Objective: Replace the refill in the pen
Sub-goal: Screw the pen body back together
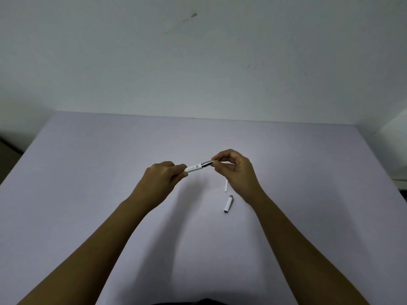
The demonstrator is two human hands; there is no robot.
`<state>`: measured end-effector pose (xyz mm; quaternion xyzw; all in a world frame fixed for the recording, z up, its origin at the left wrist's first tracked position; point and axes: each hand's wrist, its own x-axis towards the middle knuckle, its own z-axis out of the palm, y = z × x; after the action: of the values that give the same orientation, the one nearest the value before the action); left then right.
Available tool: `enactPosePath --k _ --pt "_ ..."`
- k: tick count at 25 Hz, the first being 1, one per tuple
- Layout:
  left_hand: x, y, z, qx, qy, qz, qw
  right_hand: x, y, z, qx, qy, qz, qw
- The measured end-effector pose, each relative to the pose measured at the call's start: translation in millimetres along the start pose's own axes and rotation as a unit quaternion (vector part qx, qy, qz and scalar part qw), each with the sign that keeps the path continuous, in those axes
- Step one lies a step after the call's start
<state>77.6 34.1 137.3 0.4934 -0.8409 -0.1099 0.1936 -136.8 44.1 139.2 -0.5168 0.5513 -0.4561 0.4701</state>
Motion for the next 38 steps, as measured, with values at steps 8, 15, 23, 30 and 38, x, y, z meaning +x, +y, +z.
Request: enactPosePath --k 8,15,23,30,38 --pt "-1 0 -1 0.010 0.005 0.007 1.000 -3 -1 1 -0.082 0.004 -0.013 0.997" --pt "-2 3 -1 0.032 0.018 0.016 0.999 -5 0 6 -0.098 0.018 -0.024 0.995" --pt "-7 3 -4 0.024 0.035 0.022 0.999 -2 -7 0 -0.143 -0.023 -0.044 0.988" --pt "-9 4 -7 0.010 0.048 0.036 0.998 -2 -13 -3 -0.137 -0.061 -0.059 0.987" --pt "-8 9 -9 0.013 0.052 0.041 0.998 -1 -17 -11 -0.161 -0.091 -0.097 0.978"
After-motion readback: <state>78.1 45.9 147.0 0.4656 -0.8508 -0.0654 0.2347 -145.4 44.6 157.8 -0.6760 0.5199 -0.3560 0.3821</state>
